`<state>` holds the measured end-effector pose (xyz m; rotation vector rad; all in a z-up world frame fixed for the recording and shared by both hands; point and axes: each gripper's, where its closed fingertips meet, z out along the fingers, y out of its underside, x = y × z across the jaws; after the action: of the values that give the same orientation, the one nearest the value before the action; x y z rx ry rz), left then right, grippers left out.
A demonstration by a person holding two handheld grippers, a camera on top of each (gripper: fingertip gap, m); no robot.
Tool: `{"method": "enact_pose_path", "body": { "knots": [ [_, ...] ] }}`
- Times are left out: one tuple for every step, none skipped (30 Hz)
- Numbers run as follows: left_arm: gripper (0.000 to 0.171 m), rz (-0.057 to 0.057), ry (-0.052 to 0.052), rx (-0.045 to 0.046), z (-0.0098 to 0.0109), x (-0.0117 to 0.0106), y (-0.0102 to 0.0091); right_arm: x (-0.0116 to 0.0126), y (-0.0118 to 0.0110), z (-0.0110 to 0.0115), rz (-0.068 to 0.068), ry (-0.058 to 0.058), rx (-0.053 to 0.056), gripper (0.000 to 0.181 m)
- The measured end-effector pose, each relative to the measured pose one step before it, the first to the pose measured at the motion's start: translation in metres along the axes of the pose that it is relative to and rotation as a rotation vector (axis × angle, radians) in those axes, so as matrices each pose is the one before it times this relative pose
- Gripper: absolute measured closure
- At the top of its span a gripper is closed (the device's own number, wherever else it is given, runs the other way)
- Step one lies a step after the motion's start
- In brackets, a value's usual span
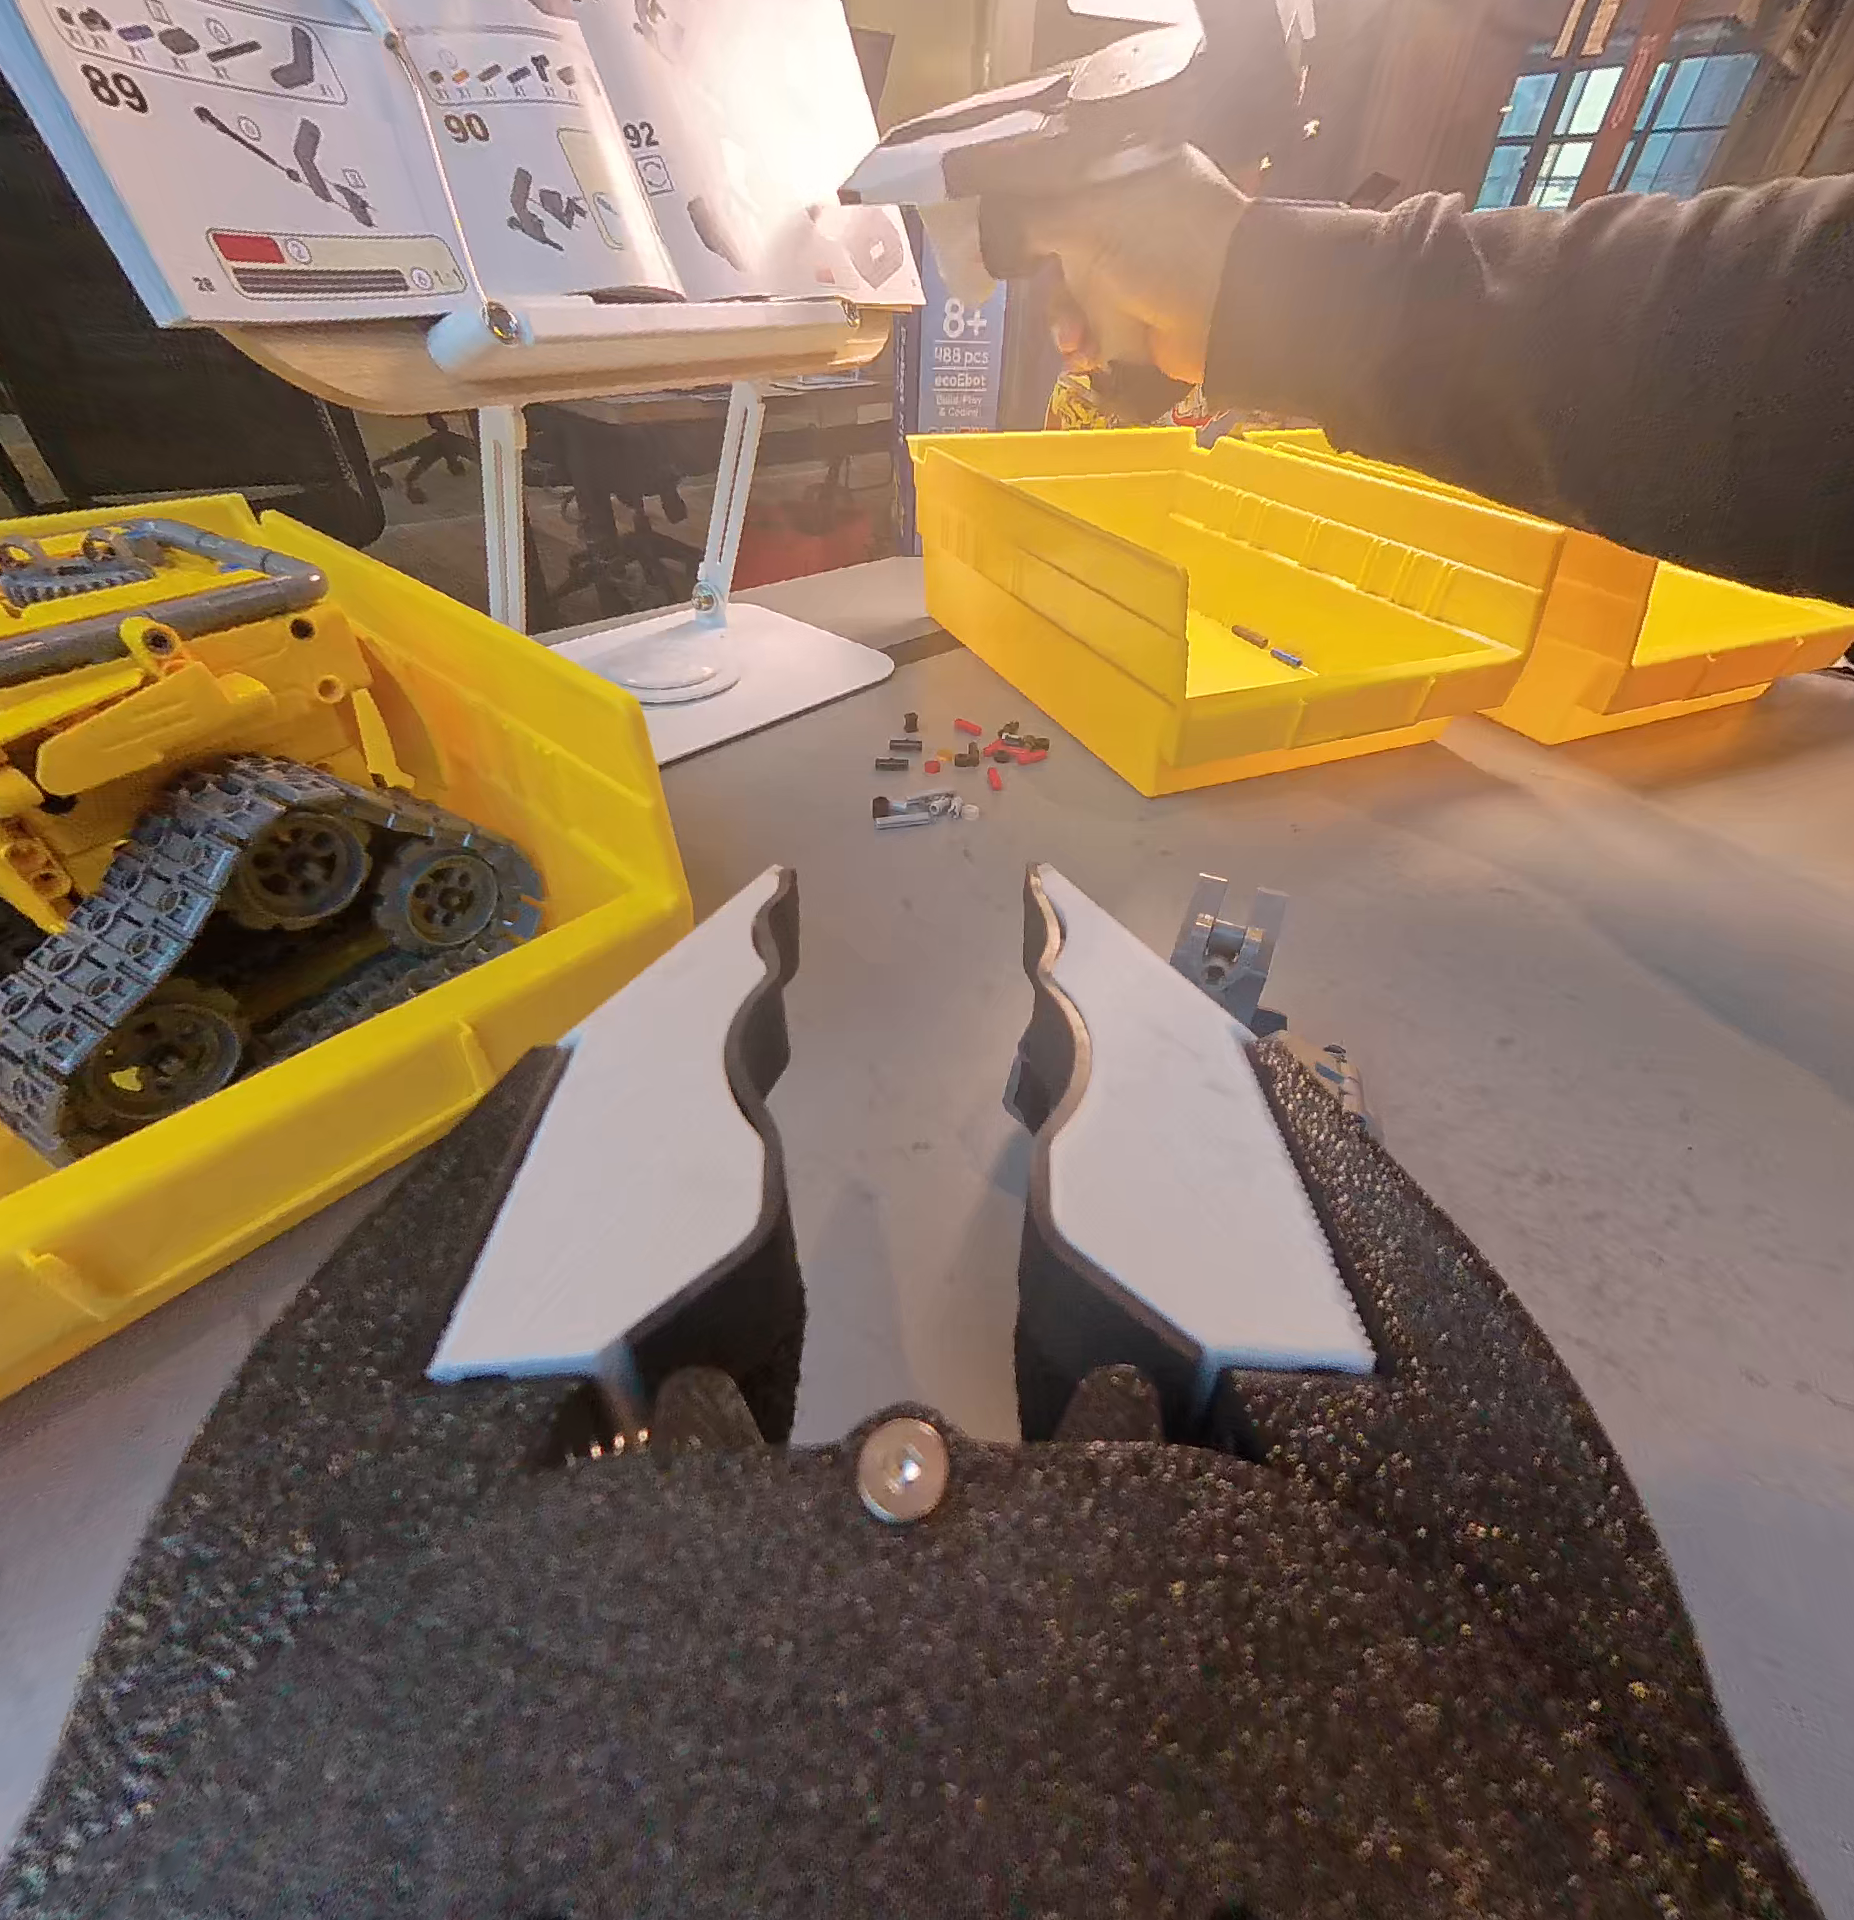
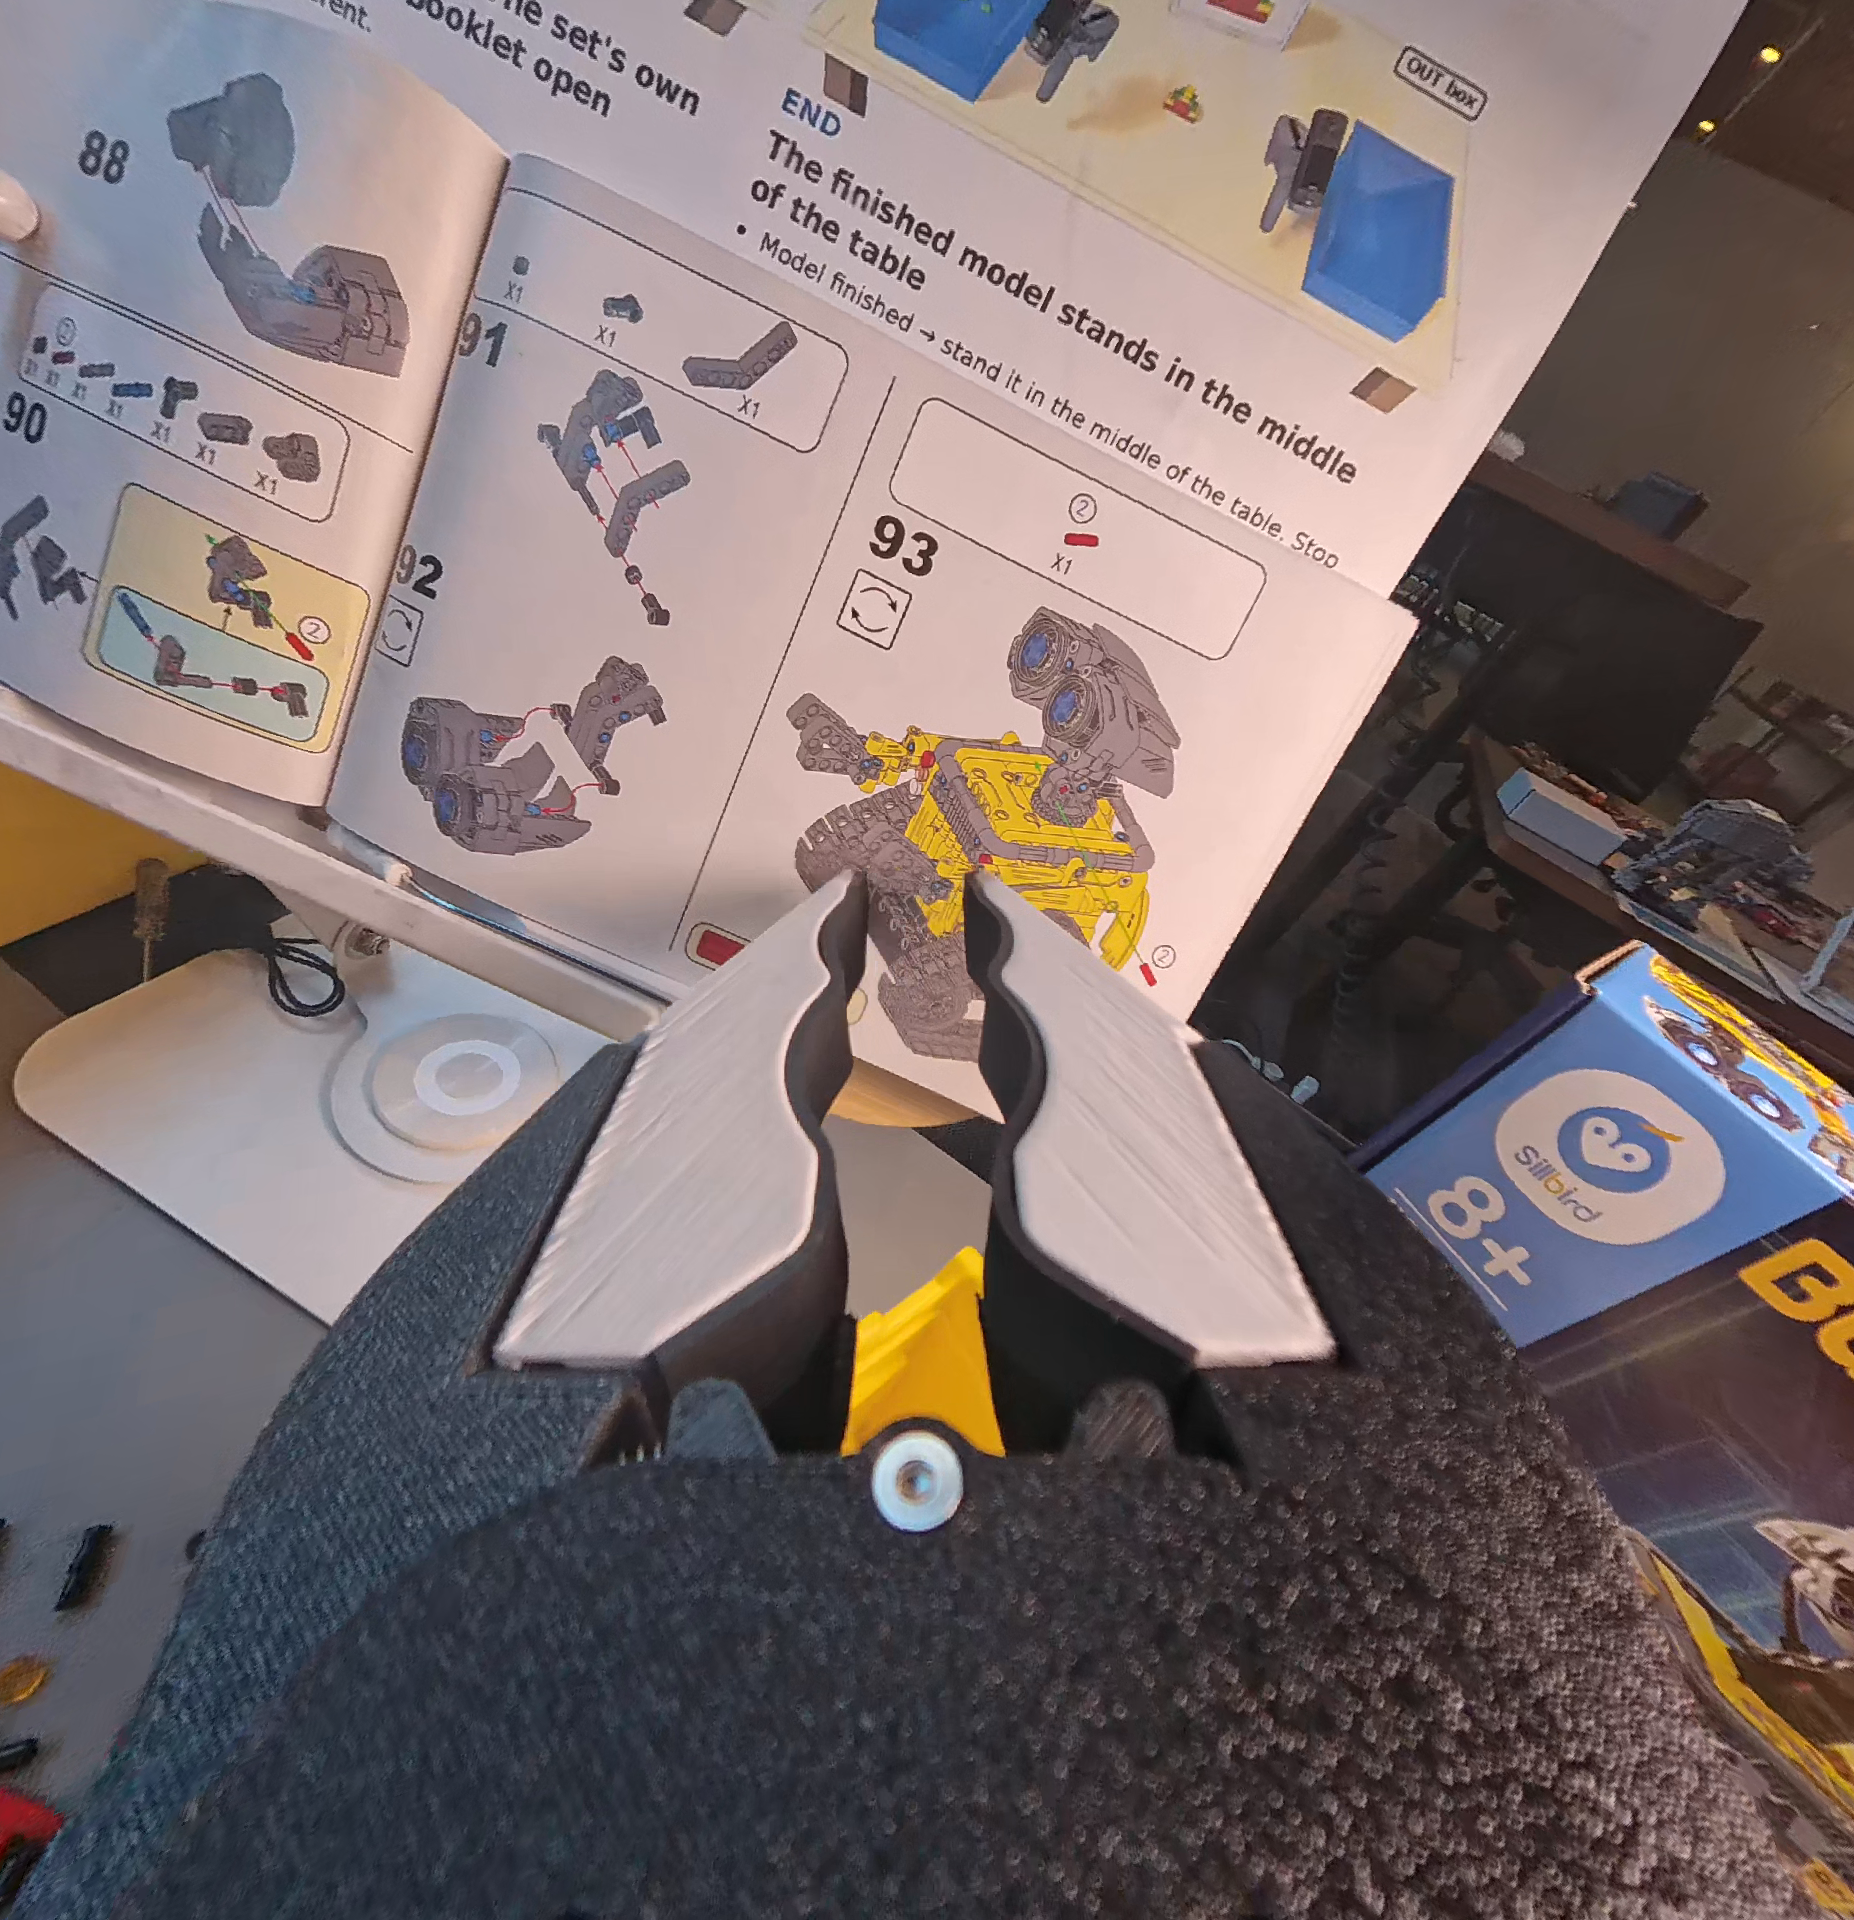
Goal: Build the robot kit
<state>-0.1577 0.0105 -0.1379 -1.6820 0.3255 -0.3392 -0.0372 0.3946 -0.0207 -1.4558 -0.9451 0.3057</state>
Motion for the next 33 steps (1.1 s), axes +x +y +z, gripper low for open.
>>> {"method": "enact_pose_path", "body": {
  "knots": [
    [0.129,-0.0019,-0.0018,-0.00090,-0.00002,-0.00057,0.00030,-0.00217,-0.00205,-0.00190,-0.0006,-0.0066,0.0062,0.163],
    [0.129,-0.0026,-0.0011,0.00005,-0.00020,-0.00042,0.00000,-0.00272,-0.00205,-0.00183,-0.0039,-0.0066,0.0062,0.163],
    [0.129,-0.0030,-0.0014,0.00148,-0.00024,-0.00050,-0.00028,-0.00301,-0.00206,-0.00168,-0.0056,-0.0073,0.0050,0.163],
    [0.129,-0.0031,-0.0006,0.00192,-0.00018,-0.00028,-0.00045,-0.00362,-0.00208,-0.00153,-0.0054,-0.0085,0.0044,0.163],
    [0.129,-0.0037,0.0008,0.00048,-0.00009,-0.00012,-0.00018,-0.00429,-0.00241,-0.00127,-0.0049,-0.0110,0.0048,0.163],
    [0.129,-0.0042,0.0011,-0.00058,-0.00007,-0.00009,-0.00004,-0.00462,-0.00283,-0.00122,-0.0060,-0.0108,0.0057,0.163],
    [0.129,-0.0037,0.0013,0.00021,0.00008,0.00009,-0.00006,-0.00502,-0.00325,-0.00110,-0.0072,-0.0117,0.0067,0.163],
    [0.129,-0.0027,0.0016,0.00166,-0.00021,0.00023,-0.00040,-0.00548,-0.00316,-0.00081,-0.0066,-0.0129,0.0064,0.163],
    [0.129,-0.0018,0.0022,0.00199,-0.00030,0.00031,-0.00063,-0.00579,-0.00328,-0.00073,-0.0056,-0.0129,0.0070,0.163],
    [0.129,-0.0012,0.0019,0.00120,-0.00027,0.00040,-0.00042,-0.00624,-0.00340,-0.00044,-0.0047,-0.0145,0.0078,0.163],
    [0.129,-0.0008,0.0013,0.00174,-0.00029,0.00043,-0.00058,-0.00717,-0.00311,-0.00009,-0.0019,-0.0184,0.0069,0.163],
    [0.129,-0.0004,0.0020,0.00250,-0.00038,0.00045,-0.00078,-0.00817,-0.00307,0.00035,0.0020,-0.0223,0.0064,0.163],
    [0.129,-0.0003,0.0022,0.00174,-0.00025,0.00061,-0.00058,-0.00949,-0.00331,0.00062,0.0072,-0.0279,0.0074,0.163],
    [0.129,-0.0003,0.0022,0.00106,-0.00030,0.00061,-0.00059,-0.01125,-0.00387,0.00116,0.0137,-0.0354,0.0088,0.163],
    [0.129,-0.0002,0.0030,0.00105,-0.00020,0.00067,-0.00050,-0.01258,-0.00437,0.00154,0.0139,-0.0390,0.0098,0.163],
    [0.130,-0.0002,0.0038,0.00079,-0.00005,0.00092,-0.00048,-0.01411,-0.00406,0.00222,0.0073,-0.0425,0.0053,0.162],
    [0.130,-0.0002,0.0035,0.00030,-0.00011,0.00079,-0.00031,-0.01468,-0.00405,0.00284,-0.0045,-0.0415,0.0031,0.160],
    [0.130,0.0000,0.0027,0.00082,-0.00013,0.00080,-0.00047,-0.01505,-0.00430,0.00342,-0.0149,-0.0388,0.0028,0.159],
    [0.130,0.0003,0.0030,0.00135,-0.00008,0.00082,-0.00044,-0.01549,-0.00429,0.00388,-0.0196,-0.0391,0.0016,0.159],
    [0.130,0.0000,0.0035,0.00042,-0.00001,0.00096,-0.00032,-0.01605,-0.00380,0.00466,-0.0186,-0.0431,-0.0025,0.159],
    [0.130,-0.0002,0.0029,0.00147,-0.00017,0.00089,-0.00055,-0.01557,-0.00350,0.00549,-0.0146,-0.0413,-0.0051,0.159],
    [0.130,0.0001,0.0034,0.00276,-0.00022,0.00090,-0.00081,-0.01454,-0.00337,0.00599,-0.0127,-0.0377,-0.0060,0.159],
    [0.130,0.0005,0.0024,0.00174,-0.00019,0.00068,-0.00059,-0.01374,-0.00299,0.00641,-0.0141,-0.0361,-0.0073,0.159],
    [0.130,0.0003,0.0003,0.00043,-0.00015,0.00023,-0.00043,-0.01259,-0.00308,0.00663,-0.0148,-0.0322,-0.0051,0.158],
    [0.130,-0.0014,-0.0002,-0.00012,-0.00027,0.00010,-0.00036,-0.01140,-0.00270,0.00671,-0.0164,-0.0296,-0.0060,0.158],
    [0.130,-0.0033,-0.0006,0.00157,-0.00042,-0.00014,-0.00059,-0.00987,-0.00158,0.00703,-0.0186,-0.0267,-0.0111,0.158],
    [0.130,-0.0033,-0.0018,0.00359,-0.00050,-0.00053,-0.00087,-0.00848,-0.00099,0.00688,-0.0170,-0.0250,-0.0126,0.158],
    [0.131,-0.0019,-0.0036,0.00179,-0.00058,-0.00101,-0.00063,-0.00684,-0.00086,0.00646,-0.0112,-0.0213,-0.0117,0.158],
    [0.131,-0.0004,-0.0057,-0.00020,-0.00045,-0.00154,-0.00040,-0.00551,-0.00098,0.00563,-0.0029,-0.0190,-0.0080,0.158],
    [0.131,-0.0005,-0.0065,-0.00018,-0.00053,-0.00184,-0.00040,-0.00526,-0.00119,0.00459,0.0024,-0.0214,-0.0044,0.158],
    [0.131,-0.0021,-0.0066,0.00160,-0.00070,-0.00193,-0.00064,-0.00437,-0.00100,0.00358,0.0028,-0.0173,-0.0030,0.158],
    [0.131,-0.0041,-0.0052,0.00241,-0.00077,-0.00165,-0.00075,-0.00316,-0.00075,0.00278,0.0004,-0.0093,-0.0012,0.158],
    [0.131,-0.0056,-0.0037,0.00260,-0.00076,-0.00132,-0.00098,-0.00303,0.00017,0.00251,-0.0024,-0.0088,-0.0049,0.158]
  ]
}}
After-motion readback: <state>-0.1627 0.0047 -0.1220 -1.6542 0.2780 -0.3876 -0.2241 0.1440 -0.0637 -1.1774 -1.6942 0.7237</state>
